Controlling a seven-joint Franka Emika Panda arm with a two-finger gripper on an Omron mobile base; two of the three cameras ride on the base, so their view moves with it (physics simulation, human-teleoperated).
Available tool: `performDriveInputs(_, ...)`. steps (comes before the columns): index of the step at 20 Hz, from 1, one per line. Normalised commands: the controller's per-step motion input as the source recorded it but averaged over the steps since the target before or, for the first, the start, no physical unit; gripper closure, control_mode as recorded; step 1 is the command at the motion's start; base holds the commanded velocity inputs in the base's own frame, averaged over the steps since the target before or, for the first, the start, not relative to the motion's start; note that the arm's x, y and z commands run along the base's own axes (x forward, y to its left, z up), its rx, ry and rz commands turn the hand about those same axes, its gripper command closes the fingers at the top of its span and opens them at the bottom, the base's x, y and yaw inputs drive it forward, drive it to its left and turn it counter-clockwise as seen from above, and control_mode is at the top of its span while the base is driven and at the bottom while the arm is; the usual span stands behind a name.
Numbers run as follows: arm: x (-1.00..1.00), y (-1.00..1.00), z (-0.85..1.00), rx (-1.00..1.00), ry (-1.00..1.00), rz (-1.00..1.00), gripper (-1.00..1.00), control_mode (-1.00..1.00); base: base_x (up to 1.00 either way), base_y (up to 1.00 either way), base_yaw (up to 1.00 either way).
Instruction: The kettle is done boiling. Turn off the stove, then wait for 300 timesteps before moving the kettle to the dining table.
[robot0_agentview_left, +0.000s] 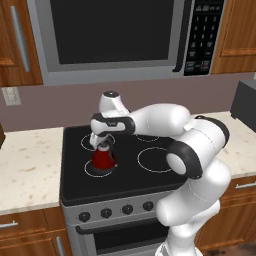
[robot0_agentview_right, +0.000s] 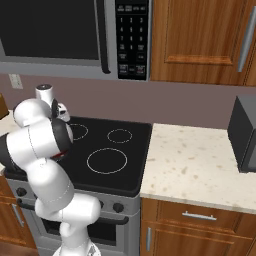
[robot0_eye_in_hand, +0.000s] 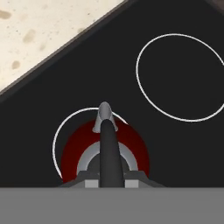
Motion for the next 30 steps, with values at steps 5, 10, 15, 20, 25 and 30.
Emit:
performDriveInputs(5,0.00,-0.16,0.18,0.00,0.01,0.00,1.00,-1.00,0.00,0.00,0.00)
performDriveInputs(10,-0.01,-0.20,0.23,0.00,0.00,0.00,1.00,-1.00,0.00,0.00,0.00)
performDriveInputs(15,0.00,-0.19,0.26,0.00,0.00,0.00,1.00,-1.00,0.00,0.00,0.00)
performDriveInputs(20,-0.09,-0.23,0.27,0.00,0.00,0.00,1.00,-1.00,0.00,0.00,0.00)
performDriveInputs(25,-0.20,-0.24,0.25,0.00,0.00,0.00,1.00,-1.00,0.00,0.00,0.00)
performDriveInputs(30,-0.30,-0.28,0.26,0.00,0.00,0.00,1.00,-1.00,0.00,0.00,0.00)
